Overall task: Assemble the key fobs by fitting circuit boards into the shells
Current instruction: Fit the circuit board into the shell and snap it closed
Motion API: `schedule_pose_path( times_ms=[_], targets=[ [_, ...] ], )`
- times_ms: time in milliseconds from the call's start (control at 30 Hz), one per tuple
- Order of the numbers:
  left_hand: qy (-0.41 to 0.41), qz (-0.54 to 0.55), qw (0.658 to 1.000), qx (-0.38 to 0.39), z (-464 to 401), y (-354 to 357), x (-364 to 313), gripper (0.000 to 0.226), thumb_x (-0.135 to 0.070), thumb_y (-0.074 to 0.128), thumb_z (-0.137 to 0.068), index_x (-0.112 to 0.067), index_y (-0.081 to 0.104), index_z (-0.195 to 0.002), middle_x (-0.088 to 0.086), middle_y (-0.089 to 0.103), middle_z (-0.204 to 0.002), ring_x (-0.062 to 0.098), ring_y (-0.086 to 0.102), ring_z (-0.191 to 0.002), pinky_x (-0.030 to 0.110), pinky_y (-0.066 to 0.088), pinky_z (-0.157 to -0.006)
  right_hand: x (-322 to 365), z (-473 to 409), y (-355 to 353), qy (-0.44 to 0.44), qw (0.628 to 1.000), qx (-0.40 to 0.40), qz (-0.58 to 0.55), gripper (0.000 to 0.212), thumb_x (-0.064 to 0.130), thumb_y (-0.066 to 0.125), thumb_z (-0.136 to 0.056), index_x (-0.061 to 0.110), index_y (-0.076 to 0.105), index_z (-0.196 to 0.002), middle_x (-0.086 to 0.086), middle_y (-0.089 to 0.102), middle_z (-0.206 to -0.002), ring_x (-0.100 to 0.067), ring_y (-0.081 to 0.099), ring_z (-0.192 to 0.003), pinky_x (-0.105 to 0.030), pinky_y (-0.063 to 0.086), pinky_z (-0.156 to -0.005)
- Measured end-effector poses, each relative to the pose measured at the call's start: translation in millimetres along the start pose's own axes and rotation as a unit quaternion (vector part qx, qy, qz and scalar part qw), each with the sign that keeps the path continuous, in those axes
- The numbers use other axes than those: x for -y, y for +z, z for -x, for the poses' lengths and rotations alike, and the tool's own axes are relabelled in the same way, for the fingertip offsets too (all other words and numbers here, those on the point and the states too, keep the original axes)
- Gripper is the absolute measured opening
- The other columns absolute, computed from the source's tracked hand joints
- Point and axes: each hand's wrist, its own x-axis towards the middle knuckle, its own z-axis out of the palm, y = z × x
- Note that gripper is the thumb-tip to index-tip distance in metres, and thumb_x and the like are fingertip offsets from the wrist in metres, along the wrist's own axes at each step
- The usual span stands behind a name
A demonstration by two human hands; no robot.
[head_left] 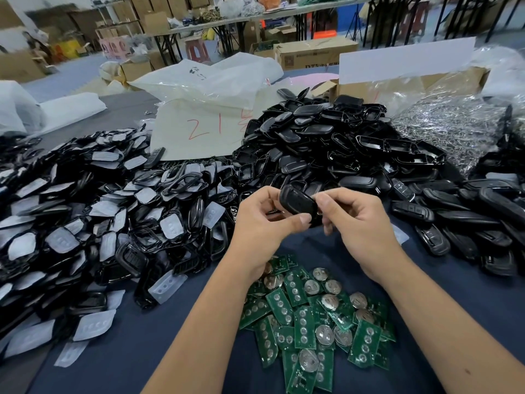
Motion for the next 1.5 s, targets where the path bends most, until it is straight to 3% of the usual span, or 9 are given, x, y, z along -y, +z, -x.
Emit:
schedule_pose_path(
  times_ms=[100, 200, 533, 733, 867, 967, 1200, 1400, 1500],
  targets=[
    [-0.04, 0.069, 0.996, 0.027, 1.3, 0.1, -1.1, 0.04, 0.002, 0.088, -0.072, 0.006, 0.063, -0.103, 0.03, 0.071, -0.106, 0.036, 0.072, -0.095, 0.049, 0.062, -0.087, 1.2, 1.8, 2.6, 0.014, 0.999, 0.008, -0.029, 0.023, 0.038, 0.067, -0.096, 0.027, 0.077, -0.079, 0.0, 0.051, -0.056, -0.018, 0.044, -0.051, -0.031, 0.038, -0.05],
    [-0.067, 0.11, 0.99, 0.053, 2.4, 0.3, -3.3, 0.046, 0.008, 0.083, -0.075, 0.015, 0.057, -0.111, 0.021, 0.074, -0.102, 0.03, 0.074, -0.094, 0.037, 0.063, -0.082, 1.4, 1.3, 2.8, 0.043, 0.995, 0.012, -0.094, 0.024, 0.038, 0.07, -0.09, 0.016, 0.079, -0.086, -0.004, 0.047, -0.057, -0.02, 0.037, -0.05, -0.027, 0.032, -0.043],
    [-0.086, 0.14, 0.984, 0.067, 5.8, 4.2, -7.5, 0.051, 0.003, 0.083, -0.072, 0.015, 0.058, -0.116, 0.021, 0.072, -0.102, 0.031, 0.074, -0.092, 0.036, 0.062, -0.08, 2.3, 1.0, 2.0, 0.098, 0.985, 0.024, -0.144, 0.037, 0.032, 0.074, -0.086, -0.002, 0.065, -0.074, -0.003, 0.041, -0.051, -0.013, 0.027, -0.043, -0.019, 0.022, -0.041],
    [-0.088, 0.124, 0.986, 0.065, 5.6, 3.1, -5.0, 0.056, -0.001, 0.086, -0.069, 0.015, 0.058, -0.115, 0.021, 0.074, -0.1, 0.034, 0.074, -0.093, 0.04, 0.063, -0.083, 3.5, 2.6, 2.9, 0.101, 0.983, 0.027, -0.149, 0.033, 0.033, 0.074, -0.085, 0.006, 0.066, -0.069, -0.003, 0.044, -0.052, -0.012, 0.029, -0.042, -0.019, 0.023, -0.04],
    [-0.05, 0.008, 0.999, 0.012, 4.8, 5.9, -0.4, 0.039, 0.002, 0.087, -0.076, 0.003, 0.06, -0.104, 0.015, 0.076, -0.097, 0.023, 0.075, -0.089, 0.044, 0.062, -0.085, 1.2, 1.0, 0.8, -0.009, 0.999, -0.007, 0.042, 0.021, 0.025, 0.08, -0.089, 0.015, 0.073, -0.072, 0.002, 0.055, -0.056, -0.014, 0.043, -0.049, -0.027, 0.036, -0.049],
    [0.016, -0.091, 0.994, -0.065, 4.4, 9.3, -0.4, 0.042, -0.001, 0.088, -0.075, -0.015, 0.055, -0.097, 0.011, 0.073, -0.099, 0.016, 0.077, -0.085, 0.034, 0.063, -0.074, 1.6, 0.2, 1.6, -0.079, 0.981, -0.038, 0.173, 0.013, 0.018, 0.082, -0.088, 0.023, 0.078, -0.077, 0.008, 0.067, -0.065, -0.012, 0.059, -0.061, -0.026, 0.046, -0.058],
    [0.094, -0.171, 0.975, -0.103, 2.3, 5.5, 2.1, 0.037, -0.005, 0.09, -0.074, -0.021, 0.059, -0.087, -0.002, 0.07, -0.081, 0.013, 0.075, -0.074, 0.031, 0.061, -0.067, 0.5, 0.5, 0.5, -0.082, 0.982, -0.045, 0.166, 0.013, 0.017, 0.083, -0.088, 0.025, 0.078, -0.079, 0.016, 0.069, -0.071, -0.01, 0.063, -0.065, -0.018, 0.046, -0.061],
    [0.095, -0.162, 0.976, -0.106, 1.1, 3.0, 1.4, 0.029, -0.01, 0.09, -0.075, -0.019, 0.063, -0.083, -0.002, 0.069, -0.078, 0.012, 0.072, -0.071, 0.026, 0.055, -0.063, 1.4, 0.7, -1.2, -0.069, 0.986, -0.041, 0.145, 0.01, 0.02, 0.082, -0.089, 0.025, 0.079, -0.08, 0.005, 0.068, -0.07, -0.017, 0.061, -0.067, -0.035, 0.049, -0.065],
    [0.081, -0.142, 0.982, -0.097, 1.2, 6.0, 1.5, 0.031, -0.008, 0.091, -0.074, -0.018, 0.062, -0.079, 0.003, 0.068, -0.075, 0.016, 0.07, -0.067, 0.03, 0.054, -0.06, 2.8, -0.6, -3.1, -0.08, 0.988, -0.054, 0.121, 0.01, 0.016, 0.08, -0.09, 0.022, 0.078, -0.082, 0.003, 0.062, -0.077, -0.015, 0.057, -0.074, -0.025, 0.046, -0.07]
  ],
)
